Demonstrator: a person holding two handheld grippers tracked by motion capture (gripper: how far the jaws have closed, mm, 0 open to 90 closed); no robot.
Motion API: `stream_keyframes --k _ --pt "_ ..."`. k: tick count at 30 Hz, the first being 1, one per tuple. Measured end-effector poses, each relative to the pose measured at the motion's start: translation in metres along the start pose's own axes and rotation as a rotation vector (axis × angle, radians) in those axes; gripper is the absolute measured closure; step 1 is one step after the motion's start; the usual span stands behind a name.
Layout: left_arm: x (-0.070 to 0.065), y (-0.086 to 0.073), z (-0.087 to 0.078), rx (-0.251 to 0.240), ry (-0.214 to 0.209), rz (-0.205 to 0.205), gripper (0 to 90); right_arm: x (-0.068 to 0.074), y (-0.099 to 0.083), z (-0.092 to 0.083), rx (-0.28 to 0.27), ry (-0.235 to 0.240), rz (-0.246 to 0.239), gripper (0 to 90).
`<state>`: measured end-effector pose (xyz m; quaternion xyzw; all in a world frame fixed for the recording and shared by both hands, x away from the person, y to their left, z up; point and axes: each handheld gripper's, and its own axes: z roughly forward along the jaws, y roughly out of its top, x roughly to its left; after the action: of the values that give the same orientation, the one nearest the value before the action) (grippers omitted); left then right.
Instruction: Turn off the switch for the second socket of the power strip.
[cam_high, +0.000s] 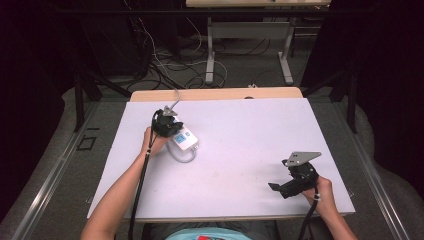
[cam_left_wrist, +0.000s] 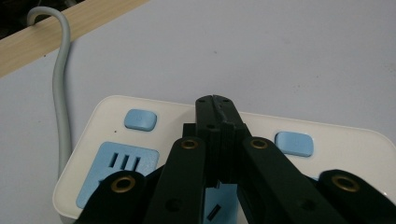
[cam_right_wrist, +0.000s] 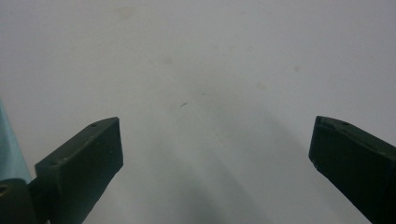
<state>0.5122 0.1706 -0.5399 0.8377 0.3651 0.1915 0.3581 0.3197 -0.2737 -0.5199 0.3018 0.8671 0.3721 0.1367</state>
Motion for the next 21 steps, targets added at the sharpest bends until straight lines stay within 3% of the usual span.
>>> stream_keyframes --k 9,10,21 --pt "-0.0018 0.0015 -0.0003 0.016 0.020 0.026 90.0 0.0003 0.0001 -0.0004 0.001 0.001 -0.002 2.4" --pt "-0.0027 0.0010 0.0012 -0.001 0.034 0.023 90.0 0.0004 0.0000 -0.0002 -0.005 -0.002 -0.001 2.4" --pt "-0.0030 0.0018 0.0009 0.005 0.034 0.022 90.0 0.0002 -0.0001 -0.0005 -0.006 -0.004 -0.004 2.4"
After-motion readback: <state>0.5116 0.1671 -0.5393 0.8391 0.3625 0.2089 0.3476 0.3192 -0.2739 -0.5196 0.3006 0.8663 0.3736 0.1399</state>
